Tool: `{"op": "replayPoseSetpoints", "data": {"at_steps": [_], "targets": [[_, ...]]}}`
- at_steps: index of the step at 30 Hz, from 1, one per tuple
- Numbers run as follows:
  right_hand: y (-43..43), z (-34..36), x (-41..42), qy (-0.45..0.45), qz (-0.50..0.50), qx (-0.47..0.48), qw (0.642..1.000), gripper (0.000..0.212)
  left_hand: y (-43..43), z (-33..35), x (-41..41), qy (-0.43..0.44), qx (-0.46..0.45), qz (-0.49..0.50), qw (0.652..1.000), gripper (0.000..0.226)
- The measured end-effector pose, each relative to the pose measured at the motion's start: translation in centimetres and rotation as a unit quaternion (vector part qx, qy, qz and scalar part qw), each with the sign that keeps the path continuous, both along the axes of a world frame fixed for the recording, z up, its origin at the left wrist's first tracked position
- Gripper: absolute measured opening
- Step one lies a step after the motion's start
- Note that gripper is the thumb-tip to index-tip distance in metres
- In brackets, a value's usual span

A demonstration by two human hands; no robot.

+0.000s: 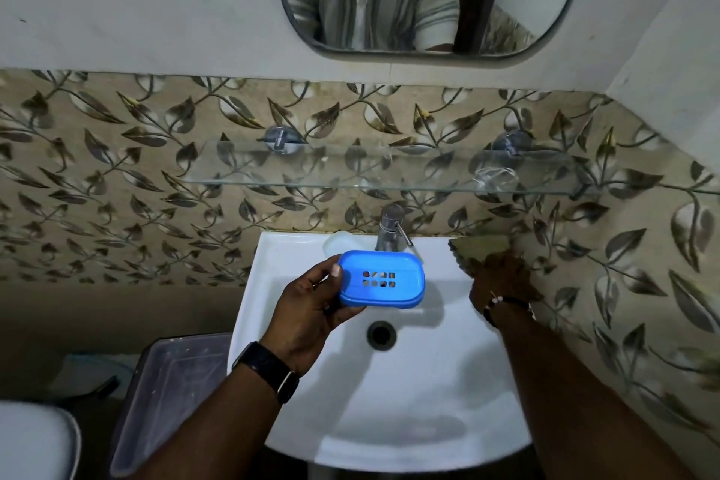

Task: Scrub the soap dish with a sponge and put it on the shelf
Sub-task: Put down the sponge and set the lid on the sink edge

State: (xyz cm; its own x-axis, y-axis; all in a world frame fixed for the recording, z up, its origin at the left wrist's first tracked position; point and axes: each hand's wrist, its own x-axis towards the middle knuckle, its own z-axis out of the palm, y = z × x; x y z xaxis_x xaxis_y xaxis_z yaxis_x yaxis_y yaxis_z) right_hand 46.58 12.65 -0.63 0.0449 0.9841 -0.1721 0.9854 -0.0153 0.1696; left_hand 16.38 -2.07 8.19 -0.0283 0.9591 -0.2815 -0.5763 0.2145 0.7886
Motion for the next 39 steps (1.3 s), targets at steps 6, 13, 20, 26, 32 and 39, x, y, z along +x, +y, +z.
{"op": "replayPoseSetpoints", "data": {"at_steps": [6,13,20,26,32,39], "targets": [[1.4,0.4,0.5,0.072,-0.003,-0.003,0.997,0.057,0.6,-0.1,0.8,0.003,-0.002,-0.006,1.0,0.037],[1.0,0.1,-0.5,0.127,-0.001,-0.021,0.992,0.069,0.9,-0.5,1.0,0.003,-0.002,-0.008,1.0,0.041],[0.9,0.1,-1.5,0.063,0.008,-0.043,0.997,0.082,1.0,-0.7,1.0,0.009,0.004,-0.016,1.0,0.04],[1.4,-0.3,-0.9,0.078,0.011,-0.051,0.996,0.084,0.8,-1.1,0.9,0.011,0.006,-0.014,1.0,0.042],[1.0,0.5,0.9,0.216,0.038,0.061,0.974,0.06,0.9,-1.1,0.7,0.009,0.017,-0.009,1.0,0.044],[-3.4,4.4,0.1,0.328,0.047,0.283,0.9,0.061,1.1,-0.4,0.9,0.0,0.023,0.002,1.0,0.034]]}}
